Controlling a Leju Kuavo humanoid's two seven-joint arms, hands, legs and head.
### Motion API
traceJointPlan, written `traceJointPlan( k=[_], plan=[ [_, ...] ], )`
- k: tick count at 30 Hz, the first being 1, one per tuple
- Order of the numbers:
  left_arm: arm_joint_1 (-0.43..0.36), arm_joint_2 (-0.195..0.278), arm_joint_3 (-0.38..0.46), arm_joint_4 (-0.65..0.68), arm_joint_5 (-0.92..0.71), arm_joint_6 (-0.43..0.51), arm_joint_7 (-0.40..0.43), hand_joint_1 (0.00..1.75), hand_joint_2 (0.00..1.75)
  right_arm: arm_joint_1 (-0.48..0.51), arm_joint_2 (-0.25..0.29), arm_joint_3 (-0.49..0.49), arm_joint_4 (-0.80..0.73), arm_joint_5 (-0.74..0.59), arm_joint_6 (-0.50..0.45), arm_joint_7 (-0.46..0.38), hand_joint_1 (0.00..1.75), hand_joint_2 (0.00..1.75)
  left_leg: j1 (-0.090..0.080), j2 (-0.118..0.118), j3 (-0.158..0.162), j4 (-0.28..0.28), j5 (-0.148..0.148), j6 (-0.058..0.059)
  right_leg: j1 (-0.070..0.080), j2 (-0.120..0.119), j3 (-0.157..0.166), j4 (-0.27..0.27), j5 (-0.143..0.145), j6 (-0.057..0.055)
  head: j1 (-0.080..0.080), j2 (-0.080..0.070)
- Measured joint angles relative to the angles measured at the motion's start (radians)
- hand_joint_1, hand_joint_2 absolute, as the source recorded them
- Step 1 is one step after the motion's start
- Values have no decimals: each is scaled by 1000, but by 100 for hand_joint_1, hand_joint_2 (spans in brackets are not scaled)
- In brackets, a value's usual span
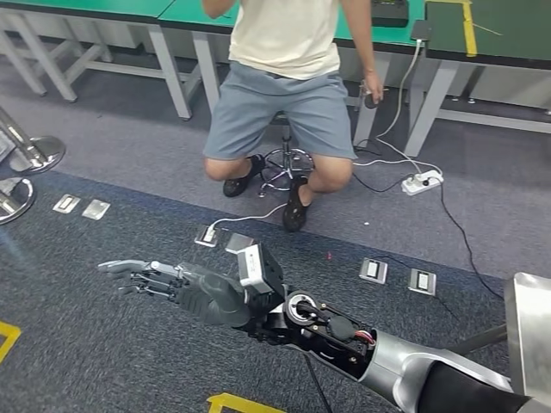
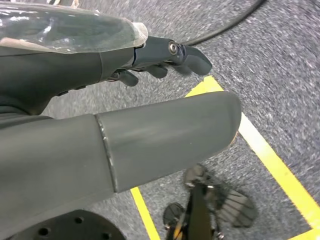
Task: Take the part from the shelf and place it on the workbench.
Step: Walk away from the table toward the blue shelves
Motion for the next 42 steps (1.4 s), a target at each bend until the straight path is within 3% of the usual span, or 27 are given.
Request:
traceJointPlan(
  k=[2, 3, 5, 7, 8, 11, 13, 15, 16, 17, 18, 19, 20, 22, 24, 25, 26, 28, 30, 31, 32, 33, 34, 36, 38, 41, 42],
  plan=[
    [1, 0, 0, 0, 0, 0, 0, 0, 0, 2, 0, 0, 0, 0, 0, 0, 0, 0, 1, 12, -42, 84, -20, -2, 3, -22, 0, 0, -2, -2, -2, 0],
    [2, 0, 0, 0, 0, 0, 0, 0, 0, 2, 0, 0, 0, 0, 0, 0, 0, 0, 1, 14, -34, 67, -3, -1, 4, -31, 0, 0, -3, -2, -2, 0],
    [2, 1, 0, 0, 0, 0, 0, 0, 0, 2, 0, 0, 0, 0, 0, 0, 0, 0, -2, 33, 39, -72, 65, 6, 5, -47, 5, 0, -7, 1, -2, 0],
    [0, 3, 0, 0, 0, 0, 0, 0, 0, 1, 1, 0, 0, 0, 0, 0, 0, 0, -11, 56, 104, -198, 107, 19, 9, -60, 9, 1, -12, 7, -2, 0],
    [-1, 4, 0, 0, 0, 0, 0, 0, 0, 0, 1, 0, 0, 1, 0, 1, 0, 0, -15, 60, 116, -223, 111, 24, 11, -65, 10, 1, -14, 11, -1, 0],
    [1, 4, 0, 0, 0, 0, 0, 0, 0, -2, 2, 0, 0, 2, 0, 1, 0, 0, -14, 37, 118, -232, 112, 37, 12, -74, 13, 2, -25, 25, 1, 0],
    [2, 4, 0, 0, 0, 0, 1, 0, 0, -3, 2, 0, -1, 3, 0, 1, 0, 0, -7, 25, 124, -241, 115, 47, 10, -47, -12, 63, -64, 35, 5, 0],
    [1, 3, 0, 0, 0, 0, 1, 0, 0, -2, 2, 0, 0, 4, 0, 1, 0, 0, -5, 12, 126, -242, 116, 52, 6, -17, -78, 205, -127, 39, 13, 0],
    [0, 3, 0, 0, 0, 0, 1, 0, 0, -1, 2, 0, 0, 4, -1, 1, 0, 0, -5, 3, 126, -241, 115, 53, 6, -12, -113, 272, -149, 41, 18, 0],
    [0, 3, 0, 0, 0, 0, 1, 0, 0, 1, 2, 0, 0, 4, -1, 2, 0, 0, -6, -7, 127, -240, 114, 54, 5, -10, -134, 308, -152, 42, 21, 0],
    [0, 3, 0, 0, 0, 0, 1, 0, 0, 2, 2, 0, 0, 4, -2, 2, 0, 0, -6, -18, 128, -238, 113, 54, 5, -8, -137, 305, -136, 41, 22, 0],
    [0, 3, 0, 0, 0, 0, 1, 0, 0, 2, 2, 0, 0, 4, -2, 2, 0, 0, -6, -29, 129, -236, 111, 53, 4, -5, -119, 258, -101, 40, 24, 0],
    [0, 2, 0, 0, -1, 0, 1, 0, 0, 2, 2, 0, 0, 4, -2, 2, 0, 0, -6, -40, 129, -233, 109, 51, 4, 6, -89, 184, -58, 37, 27, 0],
    [-1, 1, 0, 0, -1, 0, 1, 0, 0, 2, 2, 0, 0, 4, -3, 2, 0, 0, -6, -61, 124, -224, 105, 43, -1, 47, -34, 57, -9, 31, 28, 0],
    [-1, 0, 0, 0, -1, 0, 1, 0, 0, 3, 2, 0, 0, 4, -3, 2, 0, 0, -3, -79, 113, -219, 107, 31, 0, 69, -16, 20, -8, 27, 26, 0],
    [1, 1, 0, 0, -1, 1, 1, 0, 0, 3, 3, 0, 0, 4, -3, 2, 0, 0, -1, -88, 109, -220, 110, 25, 1, 62, -13, 16, -6, 23, 26, 0],
    [3, 1, 0, 0, -1, 1, 1, 0, 0, 3, 3, 0, 0, 5, -3, 2, 0, 0, 1, -87, 108, -219, 109, 19, 0, 53, -8, 12, -4, 18, 26, 0],
    [4, 1, 0, 0, -1, 2, 2, 0, 0, 2, 5, 0, 0, 5, -3, 2, 0, 0, -1, -48, 86, -173, 81, 8, -4, 31, 1, 2, 1, 8, 16, 0],
    [0, 0, 0, 0, -1, 2, 3, 0, 0, 3, 5, 0, 0, 6, -3, 2, 0, 0, 0, 1, 22, -44, 21, -3, -2, 7, 4, -2, 1, 2, 3, 0],
    [-1, 0, 0, 0, -1, 2, 4, 0, 0, 4, 5, 0, 0, 6, -3, 2, 0, 0, 1, 9, -15, 25, -4, -8, -1, -5, 3, -2, 1, 0, 1, 0],
    [0, 0, 0, 0, -1, 2, 5, 0, 0, 5, 5, 1, 0, 6, -3, 2, 0, 0, 2, 12, -40, 72, -15, -10, -1, -16, 3, -2, 0, 0, 0, 0],
    [1, 0, 0, 0, -1, 2, 6, 0, 0, 5, 5, 1, 0, 6, -3, 2, 0, 0, 3, 14, -45, 78, -6, -12, -1, -26, 3, -2, -1, 0, 0, 0],
    [2, 0, 0, 0, -1, 2, 7, 0, 0, 5, 5, 1, 0, 6, -3, 2, 0, 0, 3, 17, -27, 39, 21, -11, -1, -35, 4, -2, -3, 0, -1, 0],
    [1, 2, 0, 0, -1, 2, 8, 0, 0, 4, 5, 1, 0, 7, -3, 2, 0, 0, -1, 42, 52, -114, 88, -5, 1, -50, 9, -2, -7, 5, -3, 0],
    [-2, 3, 0, 0, 0, 3, 8, 0, 0, 4, 5, 1, 0, 7, -3, 3, 0, 0, -8, 62, 103, -214, 118, 9, 7, -60, 13, -1, -12, 13, -1, 0],
    [-1, 4, 0, 0, 0, 4, 10, 0, 0, 3, 6, 1, -1, 8, 0, 3, 0, 0, -10, 45, 108, -229, 119, 28, 10, -75, 18, -1, -21, 27, 4, 0],
    [0, 3, 0, 0, 0, 4, 11, 0, 0, 3, 6, 1, -1, 8, 0, 3, 0, 0, -8, 37, 111, -232, 120, 33, 9, -69, 17, 9, -31, 32, 5, 0]
  ],
)
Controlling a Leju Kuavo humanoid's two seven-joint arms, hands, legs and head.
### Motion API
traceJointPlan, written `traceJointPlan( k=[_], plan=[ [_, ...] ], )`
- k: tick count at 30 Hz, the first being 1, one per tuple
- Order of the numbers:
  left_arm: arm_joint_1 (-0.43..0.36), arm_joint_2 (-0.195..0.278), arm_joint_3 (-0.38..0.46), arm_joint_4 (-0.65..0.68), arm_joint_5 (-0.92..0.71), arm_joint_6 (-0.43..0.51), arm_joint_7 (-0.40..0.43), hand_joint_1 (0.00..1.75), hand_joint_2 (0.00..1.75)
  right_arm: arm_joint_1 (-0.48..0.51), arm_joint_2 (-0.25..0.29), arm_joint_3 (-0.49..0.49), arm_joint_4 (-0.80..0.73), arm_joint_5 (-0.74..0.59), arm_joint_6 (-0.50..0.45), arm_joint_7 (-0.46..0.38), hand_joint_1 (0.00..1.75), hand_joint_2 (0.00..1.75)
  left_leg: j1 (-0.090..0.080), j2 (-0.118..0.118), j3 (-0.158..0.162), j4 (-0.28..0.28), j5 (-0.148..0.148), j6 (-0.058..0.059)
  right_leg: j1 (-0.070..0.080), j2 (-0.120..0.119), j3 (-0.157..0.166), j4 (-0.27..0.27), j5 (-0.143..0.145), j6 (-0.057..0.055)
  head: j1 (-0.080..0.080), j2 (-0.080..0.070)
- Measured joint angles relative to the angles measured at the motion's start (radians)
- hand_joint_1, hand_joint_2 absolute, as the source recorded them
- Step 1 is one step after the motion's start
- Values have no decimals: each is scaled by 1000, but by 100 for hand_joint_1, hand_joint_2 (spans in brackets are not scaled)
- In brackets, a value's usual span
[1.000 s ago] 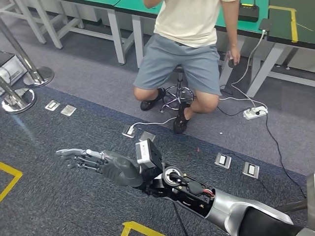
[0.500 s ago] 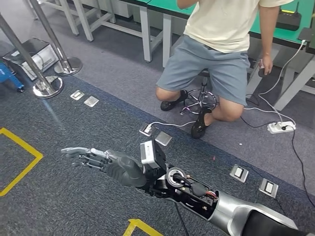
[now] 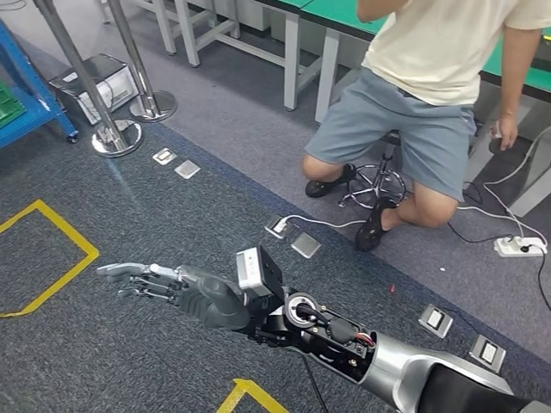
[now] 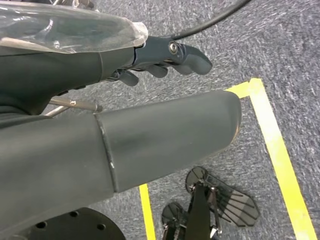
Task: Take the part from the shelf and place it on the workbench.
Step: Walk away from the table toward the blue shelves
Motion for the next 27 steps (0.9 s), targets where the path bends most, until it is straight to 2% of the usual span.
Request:
traceJointPlan(
  k=[1, 2, 4, 5, 6, 7, 8, 10, 11, 12, 14, 15, 16, 17, 19, 20, 21, 22, 23, 25, 26, 27],
  plan=[
    [1, 0, 0, 0, 0, 0, 0, 0, 0, 0, 0, 0, 0, 0, 0, 0, 0, 0, 3, -6, 3, -4, 2, 6, -1, 12, -10, 29, -20, 4, 2, 0],
    [0, -1, 0, 0, 0, 1, 0, 0, 0, 0, 0, 0, 0, 0, 0, 0, 0, 0, 6, -13, 6, -7, 3, 10, -3, 29, -32, 81, -50, 7, 5, 0],
    [0, -1, 0, 0, 0, 2, 1, 0, 0, 3, 0, 0, 0, 1, 0, 1, 0, 0, 5, -27, 6, -7, 3, 16, -4, 54, -101, 228, -116, 11, 14, 0],
    [0, -1, 0, 0, 0, 2, 1, 0, 0, 5, 0, 0, 0, 2, 0, 1, 0, 0, 5, -37, 7, -6, 3, 17, -4, 59, -130, 284, -132, 11, 17, 0],
    [0, -1, 0, 0, 0, 3, 1, 0, 0, 6, 0, 0, 1, 3, 0, 1, 0, 0, 4, -47, 7, -5, 2, 17, -4, 61, -143, 303, -127, 11, 20, 0],
    [0, -1, 0, 0, 0, 4, 1, 0, 0, 7, 0, 0, 1, 4, 0, 1, 0, 0, 4, -58, 8, -4, 1, 17, -4, 63, -137, 280, -102, 9, 21, 0],
    [0, -1, 0, 0, 0, 4, 1, 0, 0, 7, 0, 0, 1, 4, 0, 1, 0, 0, 4, -69, 9, -1, 0, 15, -5, 69, -112, 219, -62, 7, 23, 0],
    [0, -3, 0, 0, 0, 4, 1, 0, 0, 6, 0, 0, 0, 4, 0, 1, 0, 0, 3, -90, 6, 7, -4, 10, -8, 104, -51, 76, 5, 0, 26, 0],
    [-1, -4, 0, 0, 0, 4, 1, 0, 0, 6, 0, 0, 0, 5, 0, 2, 0, 0, 3, -100, 2, 11, -4, 5, -9, 121, -32, 30, 21, -3, 26, 0],
    [-1, -4, 0, 0, 0, 4, 1, 0, 0, 6, 0, 0, 0, 5, -1, 2, 0, 0, 4, -108, -3, 14, -4, -1, -8, 131, -24, 11, 24, -5, 24, 0],
    [2, -3, 0, 0, 0, 4, 2, 0, 0, 6, 0, 0, 0, 6, -1, 3, 0, 0, 8, -122, -8, 12, 0, -14, -6, 121, -24, 6, 25, -13, 22, 0],
    [5, -3, 0, 0, 0, 5, 2, 0, 0, 5, 0, 0, 0, 6, -2, 3, 0, 0, 8, -119, -9, 14, -2, -19, -8, 112, -21, 2, 28, -19, 22, 0],
    [6, -4, 0, 0, 0, 5, 2, 0, 0, 5, 1, 0, 0, 7, -2, 3, 0, 0, 7, -104, -17, 30, -13, -25, -10, 103, -19, -2, 31, -24, 17, 0],
    [5, -4, 0, 0, 0, 6, 3, 0, 0, 4, 1, 0, 0, 7, -2, 3, 0, 0, 7, -83, -35, 69, -36, -30, -12, 92, -16, -7, 33, -28, 10, 0],
    [2, -4, 0, 0, 0, 7, 3, 0, 0, 5, 1, 0, 0, 7, -2, 3, 0, 0, 7, -41, -100, 201, -100, -39, -11, 70, -16, -9, 33, -31, -4, 0],
    [2, -4, 0, 0, 0, 7, 3, 0, 0, 6, 1, 0, 0, 7, -2, 3, 0, 0, 8, -32, -131, 264, -123, -42, -10, 60, -17, -8, 33, -32, -7, 0],
    [2, -4, 0, 0, 0, 7, 3, 0, 0, 7, 1, 0, 0, 7, -2, 3, 0, 0, 9, -27, -148, 297, -127, -43, -9, 50, -17, -8, 32, -32, -7, 0],
    [2, -4, 0, 0, 0, 7, 3, 0, 0, 8, 0, 0, 1, 7, -2, 3, 0, 0, 9, -24, -145, 289, -114, -43, -8, 40, -16, -8, 31, -32, -8, 0],
    [3, -3, 0, 0, 0, 7, 3, 0, 0, 7, 0, 0, 0, 7, -2, 3, 0, 0, 8, -19, -120, 241, -84, -40, -8, 32, -15, -8, 29, -31, -8, 0],
    [2, -2, 0, 0, 0, 7, 3, 0, 0, 7, 1, 0, 0, 7, -2, 3, 0, 0, 2, 11, -42, 95, -24, -30, -5, 18, -10, -8, 25, -26, -9, 0],
    [1, -1, 0, 0, 0, 7, 3, 0, 0, 6, 1, 0, 0, 7, -2, 3, 0, 0, -2, 23, -15, 41, -7, -22, -3, 12, -8, -7, 22, -23, -8, 0],
    [0, 0, 0, 0, 0, 7, 3, 0, 0, 6, 1, 0, 0, 7, -2, 3, 0, 0, -6, 30, -1, 13, -2, -16, 0, 7, -7, -7, 20, -18, -7, 0]
  ],
)
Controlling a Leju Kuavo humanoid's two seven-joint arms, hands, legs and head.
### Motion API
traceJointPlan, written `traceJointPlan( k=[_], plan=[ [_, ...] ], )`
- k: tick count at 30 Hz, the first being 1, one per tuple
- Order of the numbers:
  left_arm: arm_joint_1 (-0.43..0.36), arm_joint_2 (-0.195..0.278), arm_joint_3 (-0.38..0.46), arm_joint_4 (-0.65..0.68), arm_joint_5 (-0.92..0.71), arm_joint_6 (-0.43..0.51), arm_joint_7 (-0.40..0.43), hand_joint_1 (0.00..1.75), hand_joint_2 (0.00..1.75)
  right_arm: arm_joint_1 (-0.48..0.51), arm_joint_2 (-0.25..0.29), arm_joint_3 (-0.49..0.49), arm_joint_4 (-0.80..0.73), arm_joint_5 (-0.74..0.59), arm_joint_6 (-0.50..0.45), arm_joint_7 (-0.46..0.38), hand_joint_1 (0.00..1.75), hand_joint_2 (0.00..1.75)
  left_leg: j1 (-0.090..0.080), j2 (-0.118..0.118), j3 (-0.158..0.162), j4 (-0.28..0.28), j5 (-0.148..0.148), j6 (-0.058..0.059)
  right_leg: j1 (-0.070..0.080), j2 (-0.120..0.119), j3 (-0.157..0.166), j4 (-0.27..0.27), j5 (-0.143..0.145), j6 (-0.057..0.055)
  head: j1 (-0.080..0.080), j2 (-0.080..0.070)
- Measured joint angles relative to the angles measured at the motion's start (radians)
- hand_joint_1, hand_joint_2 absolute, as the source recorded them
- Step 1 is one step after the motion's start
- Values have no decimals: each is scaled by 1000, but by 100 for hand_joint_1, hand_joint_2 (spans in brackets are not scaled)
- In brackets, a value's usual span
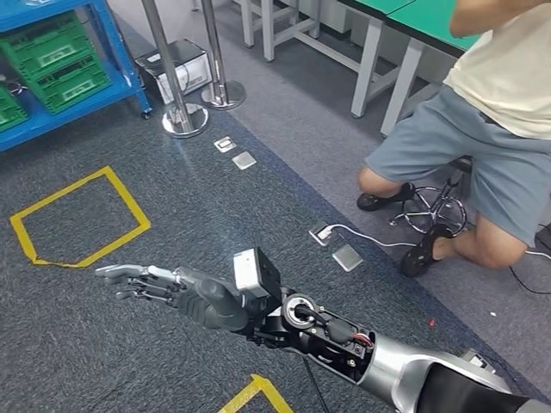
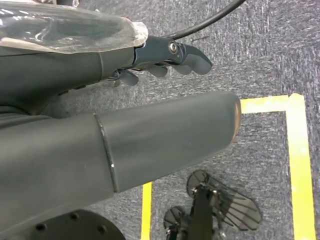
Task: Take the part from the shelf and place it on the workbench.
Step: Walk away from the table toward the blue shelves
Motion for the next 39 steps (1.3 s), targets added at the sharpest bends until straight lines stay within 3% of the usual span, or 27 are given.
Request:
traceJointPlan(
  k=[2, 4, 6, 8, 9, 10, 12, 14, 16, 17, 18, 20, 22, 23, 24, 25, 26, 28, 30, 31, 34, 36, 38, 39],
  plan=[
    [0, 1, 0, 0, 0, 0, 0, 0, 0, 0, 0, 0, 0, 0, 0, 0, 0, 0, -2, -14, 1, -8, -1, 12, 2, -13, 4, -1, -5, 9, 4, 0],
    [2, 0, 0, 0, 0, 0, 0, 0, 0, -1, 0, 0, -1, 0, 0, 0, 0, 0, 3, -28, 5, -14, 1, 21, 0, -2, 1, 18, -24, 19, 5, 0],
    [1, -1, 0, 0, 2, 0, 0, 0, 0, -1, 0, 0, -2, 0, 1, 0, 0, 0, 8, -41, 10, -20, 3, 30, -4, 32, -42, 118, -80, 27, 12, 0],
    [1, -1, 0, 0, 3, 0, 0, 0, 0, 1, -1, 0, -2, 0, 2, 0, 0, 0, 7, -58, 11, -19, 2, 35, -5, 51, -113, 263, -140, 32, 21, 0],
    [0, -1, 0, 0, 3, 0, 1, 0, 0, 1, -1, 0, -2, 0, 2, 1, 0, 0, 7, -68, 11, -19, 1, 36, -5, 54, -136, 305, -148, 33, 24, 0],
    [1, -1, 0, 0, 3, 0, 1, 0, 0, 2, -1, 0, -2, 0, 2, 1, 0, 0, 6, -79, 12, -18, 1, 36, -5, 55, -141, 307, -134, 33, 25, 0],
    [1, -1, 0, 0, 3, 0, 1, 0, 0, 1, -1, 0, -2, 0, 2, 1, 0, 0, 7, -102, 15, -13, -3, 33, -5, 69, -97, 196, -58, 28, 29, 0],
    [-1, -4, 0, 0, 3, 0, 2, 0, 0, 0, -1, 0, -2, 0, 2, 1, 0, 0, 5, -122, 12, -4, -7, 26, -8, 103, -42, 66, -1, 20, 31, 0],
    [0, -4, 0, 0, 3, 0, 2, 0, 0, 0, -1, 0, -2, 0, 2, 2, 0, 0, 6, -138, 3, 1, -7, 16, -8, 120, -24, 21, 6, 15, 29, 0],
    [1, -3, 0, 0, 3, 0, 2, 0, 0, -1, -1, 0, -2, 0, 2, 2, 0, 0, 9, -146, 0, 0, -5, 10, -7, 113, -22, 16, 7, 11, 28, 0],
    [4, -3, 0, 0, 4, 0, 2, 0, 0, -1, -1, 0, -2, 0, 2, 3, 0, 0, 10, -143, -1, 1, -6, 4, -7, 106, -19, 12, 9, 5, 28, 0],
    [5, -3, 0, 0, 4, 0, 2, 0, 0, -2, -1, 0, -3, 0, 2, 3, 0, 0, 10, -107, -20, 43, -33, -7, -10, 88, -11, 1, 14, -6, 19, 0],
    [2, -4, 0, 0, 4, 0, 2, 0, 0, -1, -1, 0, -2, 0, 3, 3, 0, 0, 11, -65, -82, 167, -94, -18, -11, 68, -8, -2, 14, -12, 7, 0],
    [1, -4, 0, 0, 3, 0, 2, 0, 0, 0, -1, 0, -2, 0, 3, 3, 0, 0, 13, -58, -120, 239, -122, -22, -11, 57, -8, -2, 14, -13, 4, 0],
    [1, -4, 0, 0, 3, 0, 2, 0, 0, 1, -1, 1, -2, 0, 3, 3, 0, 0, 15, -55, -148, 292, -137, -25, -11, 48, -8, -2, 13, -13, 2, 0],
    [2, -4, 0, 0, 3, 0, 2, 0, 0, 1, -1, 1, -2, 0, 3, 3, 0, 0, 16, -54, -157, 305, -131, -26, -11, 39, -8, -2, 11, -13, 1, 0],
    [2, -4, 0, 0, 3, 0, 3, 0, 0, 1, -1, 1, -2, 0, 3, 3, 0, 0, 17, -51, -143, 275, -106, -26, -11, 31, -6, -2, 9, -13, 0, 0],
    [2, -3, 0, 0, 3, 0, 3, 0, 0, 0, -1, 1, -2, 0, 3, 3, 0, 0, 15, -24, -67, 124, -34, -20, -10, 16, 0, -2, 4, -7, -1, 0],
    [0, -1, 0, 0, 3, 0, 3, 0, 0, 0, -1, 1, -2, 0, 4, 3, 0, 0, 8, 1, -11, 13, 2, -8, -4, 5, 5, -1, -3, 1, -1, 0],
    [-1, -1, 0, 0, 3, 0, 3, 0, 0, -1, -1, 1, -2, 0, 4, 3, 0, 0, 4, 5, -4, -4, 3, -2, -1, 0, 6, -1, -5, 6, 0, 0],
    [0, -1, 0, 0, 3, 0, 3, 0, 0, -1, -1, 1, -2, 0, 5, 3, 0, 0, 5, -22, -3, -9, 3, 14, -1, -7, 10, 6, -20, 19, 5, 0],
    [0, -2, 0, 0, 3, 0, 3, 0, 0, -2, -1, 1, -3, 0, 6, 1, 0, 0, 11, -36, 2, -15, 5, 25, -4, 20, -19, 82, -68, 26, 10, 0],
    [0, -3, 0, 0, 3, 0, 3, 0, 0, 0, -1, 1, -2, 2, 7, 0, 0, 0, 10, -50, 3, -15, 5, 32, -5, 47, -87, 227, -134, 29, 19, 0],
    [0, -2, 0, 0, 3, 0, 3, 0, 0, 1, -1, 1, -1, 3, 8, 0, 0, 0, 10, -60, 4, -14, 4, 33, -5, 52, -118, 287, -152, 30, 23, 0]
  ],
)
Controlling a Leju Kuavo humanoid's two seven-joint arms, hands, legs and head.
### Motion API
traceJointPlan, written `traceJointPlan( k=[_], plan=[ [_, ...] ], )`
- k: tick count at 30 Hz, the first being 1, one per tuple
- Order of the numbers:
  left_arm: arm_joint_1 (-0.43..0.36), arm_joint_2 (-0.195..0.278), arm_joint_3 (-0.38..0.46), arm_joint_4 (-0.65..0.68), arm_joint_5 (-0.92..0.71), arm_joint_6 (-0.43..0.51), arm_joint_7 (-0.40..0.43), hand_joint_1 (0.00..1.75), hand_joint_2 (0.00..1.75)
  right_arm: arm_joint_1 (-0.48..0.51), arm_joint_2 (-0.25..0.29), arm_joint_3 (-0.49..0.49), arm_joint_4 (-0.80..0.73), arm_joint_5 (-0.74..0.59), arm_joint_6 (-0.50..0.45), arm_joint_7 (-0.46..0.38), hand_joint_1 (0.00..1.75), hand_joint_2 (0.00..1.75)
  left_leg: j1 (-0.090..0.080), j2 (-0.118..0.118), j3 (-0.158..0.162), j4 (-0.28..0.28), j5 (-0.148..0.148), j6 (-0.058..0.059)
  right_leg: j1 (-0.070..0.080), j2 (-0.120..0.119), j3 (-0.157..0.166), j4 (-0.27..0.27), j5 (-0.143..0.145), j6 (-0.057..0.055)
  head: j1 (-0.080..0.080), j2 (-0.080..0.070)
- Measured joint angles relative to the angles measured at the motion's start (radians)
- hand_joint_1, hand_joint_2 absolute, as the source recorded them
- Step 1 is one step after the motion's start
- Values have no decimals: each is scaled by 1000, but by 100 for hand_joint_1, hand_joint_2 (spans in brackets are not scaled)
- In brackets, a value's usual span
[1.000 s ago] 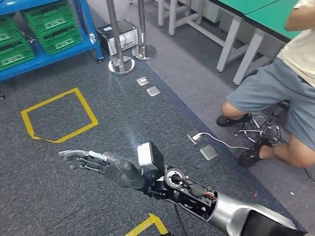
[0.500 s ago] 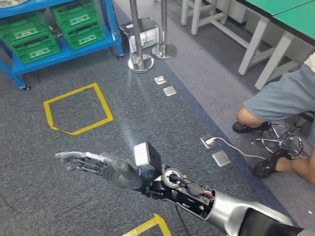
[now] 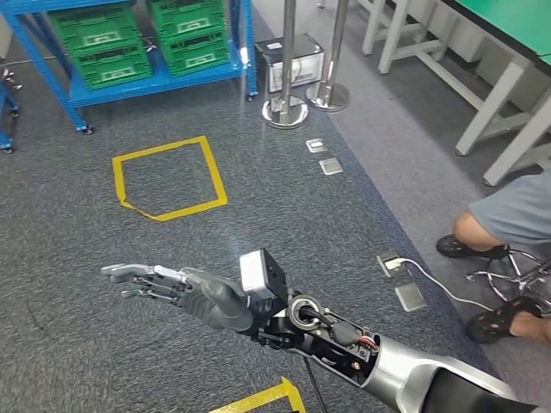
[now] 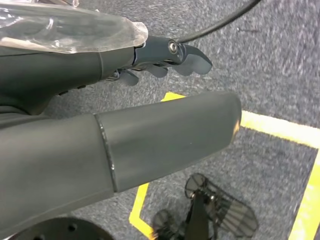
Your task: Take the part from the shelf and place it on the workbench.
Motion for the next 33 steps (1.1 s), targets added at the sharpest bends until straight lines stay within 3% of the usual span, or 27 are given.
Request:
traceJointPlan(
  k=[1, 2, 3, 5, 7, 9, 10, 12, 13, 15, 16, 17, 18, 20, 22, 24, 26, 28, 30, 31, 33],
  plan=[
    [0, 0, 0, 0, 0, 0, 0, 0, 0, 1, 0, 0, 0, 1, 0, 0, 0, 0, -1, -10, 1, 1, -1, 1, 0, 3, -16, 24, 3, 0, 2, 0],
    [0, 0, 0, 0, 0, 0, 0, 0, 0, 1, 0, 0, 1, 1, 0, 0, 0, 0, -1, -22, 2, 3, -2, 0, 0, 5, -12, 6, 27, -1, 4, 0],
    [0, 0, 0, 0, 0, 0, 0, 0, 0, 1, 0, 0, 1, 1, 0, 0, 0, 0, -1, -33, 4, 5, -4, -1, 0, 10, 9, -50, 68, -4, 6, 0],
    [0, -1, 0, 0, 0, 0, 0, 0, 0, 0, 0, 0, 1, 1, 0, 0, 0, 0, -2, -54, 3, 13, -8, -6, -2, 43, 67, -193, 139, -12, 10, 0],
    [-1, -2, 0, 0, 0, 0, 0, 0, 0, -1, 0, 0, 0, 1, 0, 0, 0, 0, -1, -70, -6, 19, -8, -15, -3, 72, 93, -262, 159, -17, 8, 0],
    [1, 0, 0, 0, 0, 0, 0, 0, 0, -1, 0, 0, 0, 2, 0, -1, 0, 0, 3, -85, -12, 18, -4, -28, -3, 67, 95, -270, 159, -24, 6, 0],
    [4, 0, 0, 0, 0, 0, 0, 0, 0, -1, 1, 0, 0, 2, 0, 0, 0, 0, 4, -82, -14, 21, -7, -34, -4, 58, 98, -275, 162, -29, 5, 0],
    [3, 0, 0, 0, 0, 0, 0, 0, 0, -2, 1, 0, -1, 2, 0, -1, 0, 0, 3, -50, -42, 78, -41, -45, -8, 38, 106, -286, 167, -38, -6, 0],
    [2, 0, 0, 0, 0, 0, 0, 0, 0, -1, 1, 0, 0, 2, -1, -1, 0, 0, 4, -26, -72, 141, -73, -50, -8, 27, 108, -288, 168, -40, -13, 0],
    [-1, 1, 0, 0, 0, 0, 1, 0, 0, 0, 1, 0, 0, 3, -2, 0, 0, 0, 6, -1, -143, 281, -129, -59, -6, 7, 108, -288, 167, -43, -21, 0],
    [0, 1, 0, 0, 0, 0, 1, 0, 0, 1, 1, 0, 0, 3, -3, 0, 0, 0, 7, 4, -163, 317, -136, -61, -6, -2, 108, -288, 166, -43, -22, 0],
    [1, 0, 0, 0, 0, 0, 1, 0, 0, 1, 1, 0, 1, 3, -4, 0, 0, 0, 7, 7, -161, 312, -123, -62, -6, -10, 108, -288, 165, -43, -22, 0],
    [2, 1, 0, 0, 0, 0, 1, 0, 0, 0, 1, 1, 1, 3, -4, 0, 0, 0, 7, 10, -137, 265, -94, -61, -7, -18, 110, -288, 163, -41, -23, 0],
    [2, 2, 0, 0, 0, 0, 1, 0, 0, -1, 1, 1, 0, 3, -5, 1, 0, 0, 3, 33, -55, 109, -28, -54, -4, -31, 114, -287, 159, -36, -25, 0],
    [0, 4, 0, 0, 0, 0, 1, 0, 0, -2, 1, 1, 0, 4, -6, 1, 0, 0, -3, 47, -8, 17, -1, -40, 2, -41, 118, -287, 153, -27, -22, 0],
    [0, 5, 0, 0, 1, 1, 1, 0, 0, -2, 1, 1, 0, 4, -6, 2, 0, 0, -6, 35, -6, 8, -2, -27, 3, -50, 123, -289, 149, -18, -17, 0],
    [2, 4, 0, 0, 2, 2, 2, 0, 0, -2, 1, 1, 0, 4, -7, 3, 0, 0, -2, 24, -1, 2, 0, -17, 1, -43, 121, -270, 131, -8, -16, 0],
    [2, 4, 0, 0, 3, 2, 2, 0, 0, -1, 1, 1, -1, 4, -9, 3, 0, 0, 2, 14, 4, -4, 2, -7, -1, -16, 81, -173, 74, -1, -10, 0],
    [1, 4, 0, 0, 3, 3, 2, 0, 0, 2, 1, 1, 0, 3, -10, 3, 0, 0, 1, 2, 5, -4, 1, -1, -1, 0, 12, -27, 12, 1, -1, 0],
    [1, 4, 0, 0, 3, 3, 2, 0, 0, 4, 1, 1, 0, 3, -10, 3, 0, 0, 0, -6, 5, -3, 0, 0, -1, 3, -12, 18, 2, 2, 2, 0],
    [1, 4, 0, 0, 3, 3, 2, 0, 0, 6, 1, 1, 1, 3, -11, 3, 0, 0, -1, -19, 7, -1, -1, 0, -1, 5, -22, 24, 21, 1, 4, 0]
  ],
)
